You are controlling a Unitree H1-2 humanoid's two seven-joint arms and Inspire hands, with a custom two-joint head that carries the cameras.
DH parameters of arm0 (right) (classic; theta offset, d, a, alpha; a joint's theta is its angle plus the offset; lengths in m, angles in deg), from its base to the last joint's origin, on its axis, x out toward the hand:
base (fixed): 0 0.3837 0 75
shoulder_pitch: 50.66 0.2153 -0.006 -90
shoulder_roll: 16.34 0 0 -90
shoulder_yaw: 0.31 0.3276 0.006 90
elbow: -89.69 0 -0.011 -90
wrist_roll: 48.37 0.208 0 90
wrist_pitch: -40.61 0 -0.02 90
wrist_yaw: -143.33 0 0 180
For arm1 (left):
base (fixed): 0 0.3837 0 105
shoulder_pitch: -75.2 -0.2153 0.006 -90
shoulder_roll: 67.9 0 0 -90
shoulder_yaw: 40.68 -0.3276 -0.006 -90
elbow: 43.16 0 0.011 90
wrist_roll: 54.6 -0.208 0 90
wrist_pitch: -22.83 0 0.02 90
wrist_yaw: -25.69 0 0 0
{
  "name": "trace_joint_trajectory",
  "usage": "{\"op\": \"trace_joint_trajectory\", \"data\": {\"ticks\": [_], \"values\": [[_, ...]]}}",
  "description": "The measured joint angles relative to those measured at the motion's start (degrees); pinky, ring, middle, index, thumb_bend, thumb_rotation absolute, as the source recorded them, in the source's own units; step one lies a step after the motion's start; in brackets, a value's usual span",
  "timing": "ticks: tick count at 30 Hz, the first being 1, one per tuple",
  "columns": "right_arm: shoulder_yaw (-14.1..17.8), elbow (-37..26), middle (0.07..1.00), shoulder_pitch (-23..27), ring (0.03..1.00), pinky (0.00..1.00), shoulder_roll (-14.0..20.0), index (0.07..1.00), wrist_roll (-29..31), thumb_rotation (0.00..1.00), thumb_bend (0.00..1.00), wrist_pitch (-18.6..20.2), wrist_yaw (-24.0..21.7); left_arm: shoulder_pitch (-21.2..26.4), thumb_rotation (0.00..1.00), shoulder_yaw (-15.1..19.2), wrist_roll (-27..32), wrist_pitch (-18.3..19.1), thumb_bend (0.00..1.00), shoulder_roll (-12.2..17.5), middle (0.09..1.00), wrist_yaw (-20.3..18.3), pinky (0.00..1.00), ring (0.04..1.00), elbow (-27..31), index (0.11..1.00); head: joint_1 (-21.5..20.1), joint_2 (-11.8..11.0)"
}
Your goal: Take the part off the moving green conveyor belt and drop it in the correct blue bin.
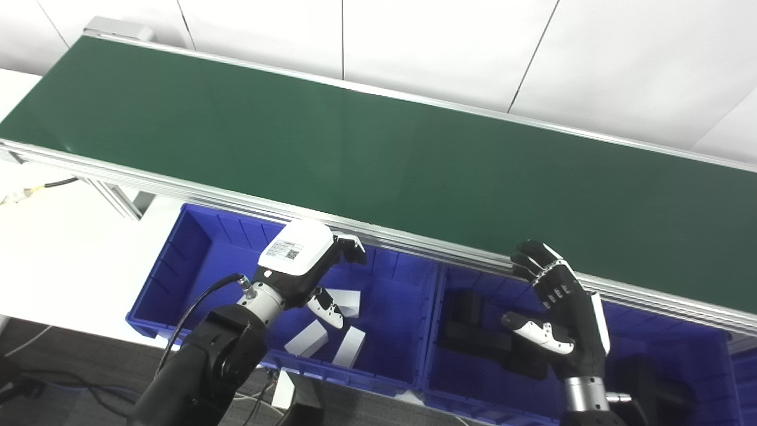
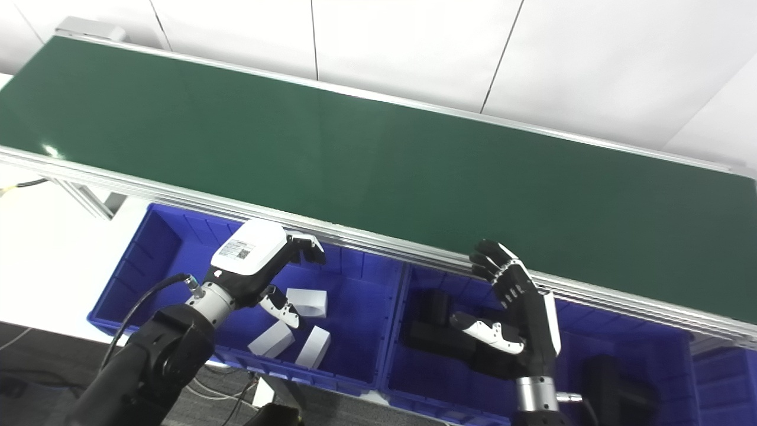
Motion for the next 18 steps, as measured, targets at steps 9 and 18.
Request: {"op": "trace_joint_trajectory", "data": {"ticks": [9, 18], "values": [[-0.51, 0.43, 0.801, -0.1, 0.776, 0.73, -0.32, 0.782, -1.18, 0.31, 1.0, 0.0, 0.66, -1.09, 0.15, 2.43, 23.62, -1.78, 1.0, -3.29, 0.699, -0.61, 0.58, 0.664, 6.17, 0.681, -4.04, -1.49], [-2.16, 1.4, 0.811, -0.07, 0.756, 0.7, -1.31, 0.79, -8.69, 0.4, 1.0, -0.01, 3.95, 2.68, 0.22, 3.17, 45.86, -7.04, 1.0, -3.02, 0.825, -6.19, 0.71, 0.801, -1.64, 0.79, -14.23, -4.66]]}}
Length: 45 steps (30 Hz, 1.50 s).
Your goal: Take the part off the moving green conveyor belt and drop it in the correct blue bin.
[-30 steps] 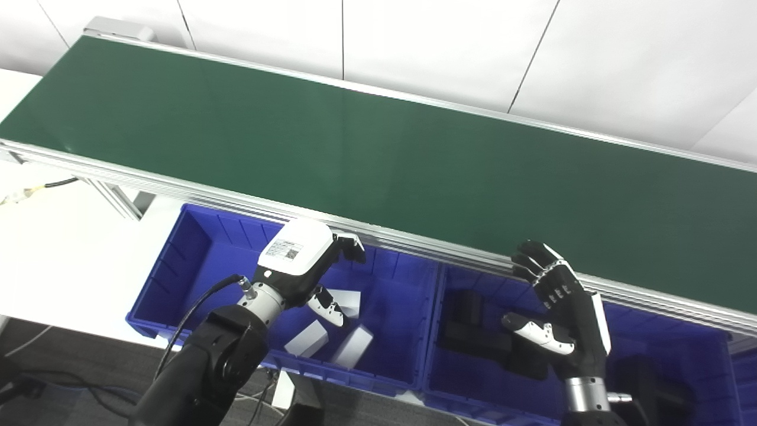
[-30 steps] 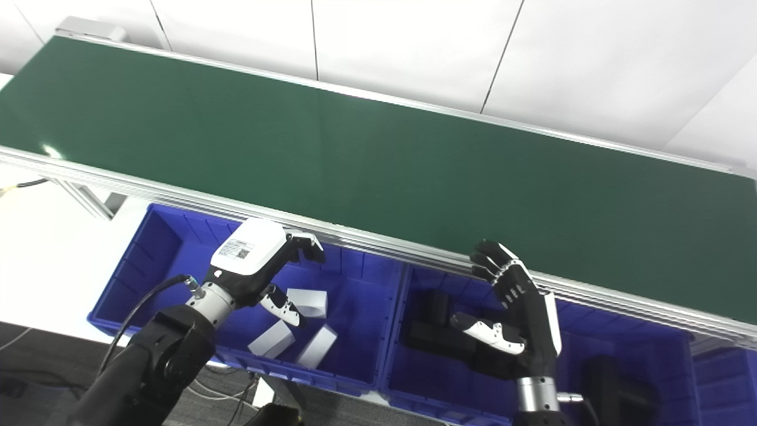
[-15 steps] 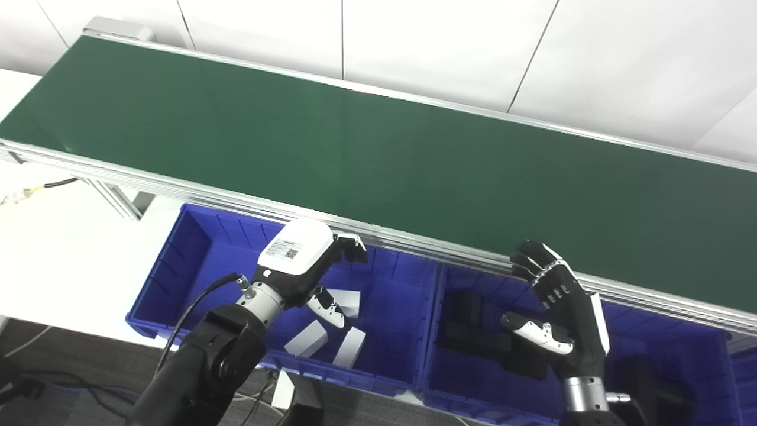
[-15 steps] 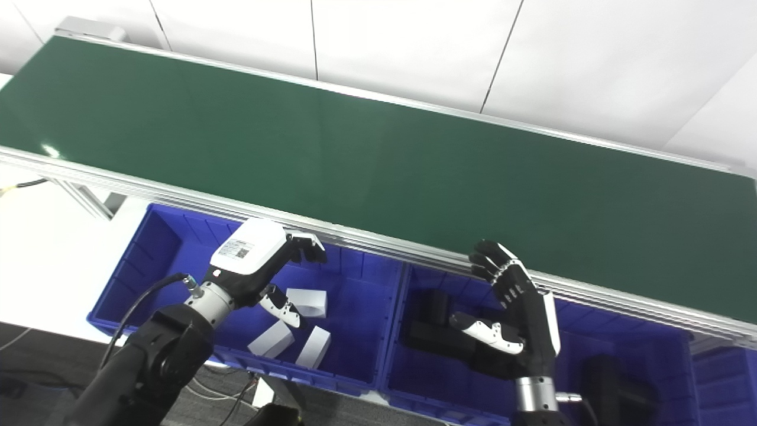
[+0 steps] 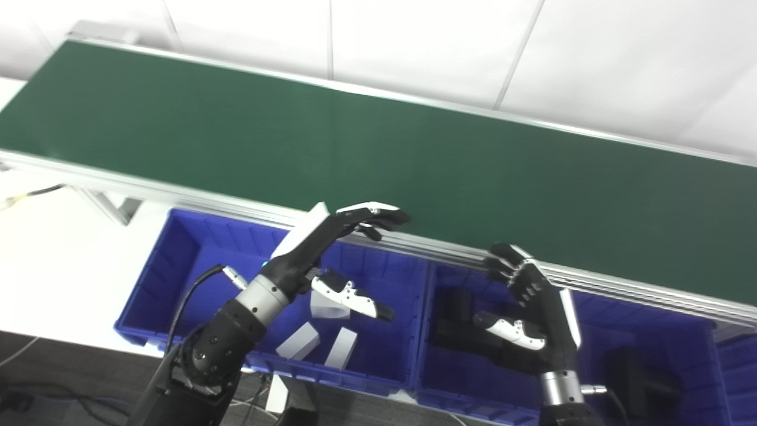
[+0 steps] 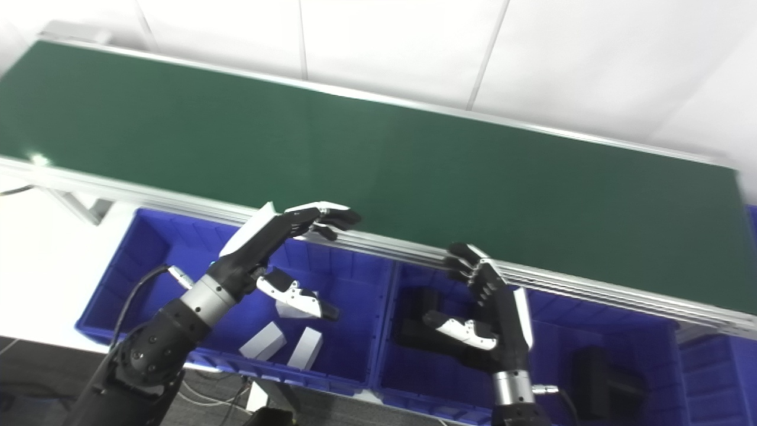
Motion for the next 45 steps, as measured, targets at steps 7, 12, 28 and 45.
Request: {"op": "trace_joint_trajectory", "data": {"ticks": [7, 12, 28, 45], "values": [[-1.71, 0.35, 0.821, -0.14, 0.762, 0.7, -0.35, 0.786, -1.57, 0.39, 1.0, 0.0, 1.86, 1.86, 0.25, 0.34, 1.24, -9.32, 1.0, 0.05, 0.867, 0.31, 0.76, 0.838, -11.06, 0.826, -3.53, -1.15], [-2.33, 0.7, 0.824, -0.12, 0.754, 0.71, -0.37, 0.779, -2.37, 0.39, 1.0, 0.0, 2.4, 1.95, 0.22, 1.07, 1.25, -14.42, 1.0, -1.66, 0.88, 2.51, 0.78, 0.857, -18.67, 0.841, -6.51, -3.52], [-2.58, 3.29, 0.83, -1.1, 0.776, 0.71, 1.36, 0.775, -2.05, 0.42, 1.0, 0.0, 3.94, 1.9, 0.08, -3.46, -1.86, -16.91, 1.0, -3.64, 0.868, 9.54, 0.77, 0.851, -27.93, 0.817, -1.68, -9.67], [-2.34, 5.53, 0.839, -0.86, 0.776, 0.71, 1.78, 0.773, -0.15, 0.41, 1.0, 0.0, 3.11, 3.93, 0.11, -11.57, -3.02, -16.98, 1.0, -1.36, 0.856, 21.36, 0.76, 0.834, -31.39, 0.803, 0.34, -12.31]]}}
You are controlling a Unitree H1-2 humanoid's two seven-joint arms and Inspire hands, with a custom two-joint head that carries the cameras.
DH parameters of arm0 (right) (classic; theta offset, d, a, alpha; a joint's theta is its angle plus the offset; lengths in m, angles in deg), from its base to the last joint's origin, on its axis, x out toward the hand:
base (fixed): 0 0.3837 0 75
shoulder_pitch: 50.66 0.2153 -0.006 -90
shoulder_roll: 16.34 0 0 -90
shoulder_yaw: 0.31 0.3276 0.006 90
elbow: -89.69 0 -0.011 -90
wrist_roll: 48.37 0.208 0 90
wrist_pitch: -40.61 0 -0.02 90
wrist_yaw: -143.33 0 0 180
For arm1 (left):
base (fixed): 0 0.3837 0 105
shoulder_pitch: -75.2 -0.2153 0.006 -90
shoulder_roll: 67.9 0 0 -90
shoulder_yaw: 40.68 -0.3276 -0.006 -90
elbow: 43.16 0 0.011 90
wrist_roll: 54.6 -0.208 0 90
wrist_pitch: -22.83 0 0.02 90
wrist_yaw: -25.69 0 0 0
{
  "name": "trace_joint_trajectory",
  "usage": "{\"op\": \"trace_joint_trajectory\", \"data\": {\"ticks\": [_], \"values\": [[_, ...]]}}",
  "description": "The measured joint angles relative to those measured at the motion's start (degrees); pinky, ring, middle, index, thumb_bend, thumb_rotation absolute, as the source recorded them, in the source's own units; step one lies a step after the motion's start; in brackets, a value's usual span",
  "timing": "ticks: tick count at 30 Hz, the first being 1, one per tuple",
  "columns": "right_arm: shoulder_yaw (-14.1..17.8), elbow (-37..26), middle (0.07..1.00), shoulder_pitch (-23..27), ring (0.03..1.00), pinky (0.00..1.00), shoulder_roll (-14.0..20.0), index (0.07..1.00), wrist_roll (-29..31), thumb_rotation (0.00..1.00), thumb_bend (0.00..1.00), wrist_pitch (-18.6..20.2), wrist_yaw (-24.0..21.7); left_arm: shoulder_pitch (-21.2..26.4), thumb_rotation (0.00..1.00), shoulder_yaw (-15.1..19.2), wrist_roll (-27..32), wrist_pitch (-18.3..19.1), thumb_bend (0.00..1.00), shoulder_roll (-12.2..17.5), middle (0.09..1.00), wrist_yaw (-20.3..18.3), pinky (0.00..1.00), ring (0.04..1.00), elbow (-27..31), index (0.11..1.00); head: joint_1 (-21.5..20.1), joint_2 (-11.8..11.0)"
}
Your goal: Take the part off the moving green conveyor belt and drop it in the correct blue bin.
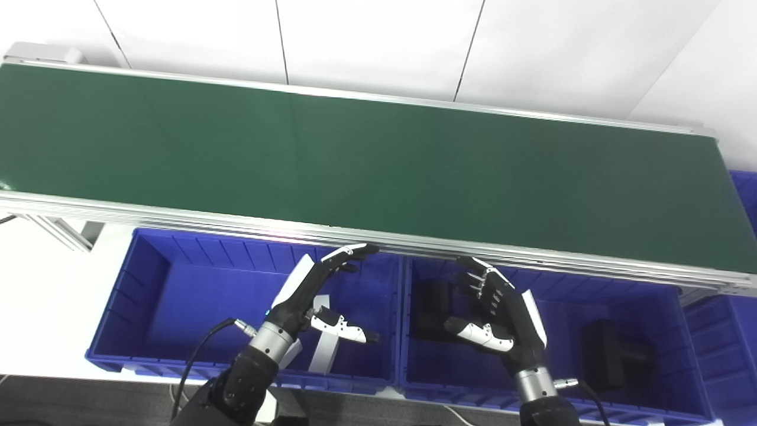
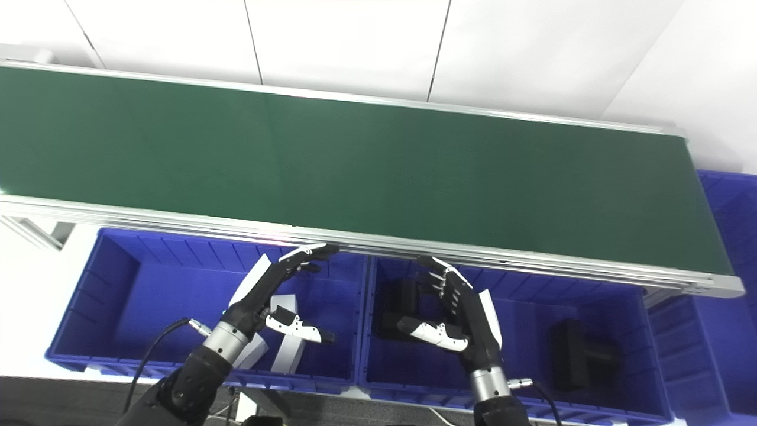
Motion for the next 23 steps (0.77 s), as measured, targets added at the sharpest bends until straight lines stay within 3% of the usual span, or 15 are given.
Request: {"op": "trace_joint_trajectory", "data": {"ticks": [11, 16, 21, 23], "values": [[0.29, 1.27, 0.835, 0.26, 0.775, 0.71, -0.31, 0.778, 0.09, 0.4, 1.0, 0.0, -0.17, 0.0, 0.09, -1.81, 0.85, 0.0, 0.99, 0.6, 0.835, 1.79, 0.74, 0.81, -0.01, 0.792, 0.18, -0.62], [-0.33, 1.28, 0.838, 0.35, 0.778, 0.72, -0.34, 0.783, -0.81, 0.42, 1.0, 0.0, 0.57, 0.0, 0.09, -2.16, 1.33, 0.0, 0.99, 1.43, 0.835, 1.84, 0.74, 0.811, 0.02, 0.789, -1.58, -0.26], [-2.36, 1.69, 0.84, 0.85, 0.775, 0.72, -1.04, 0.785, -2.49, 0.41, 1.0, 0.0, 2.86, 0.2, 0.09, -2.16, 2.62, 0.0, 0.97, 3.25, 0.846, 1.84, 0.74, 0.825, 0.04, 0.796, -11.75, -1.05], [-3.37, 2.27, 0.839, 1.31, 0.774, 0.71, -1.66, 0.782, -2.99, 0.41, 1.0, 0.0, 3.89, 0.46, 0.1, -2.11, 3.36, 0.0, 0.96, 4.21, 0.852, 1.84, 0.75, 0.833, 0.04, 0.804, -13.53, -1.23]]}}
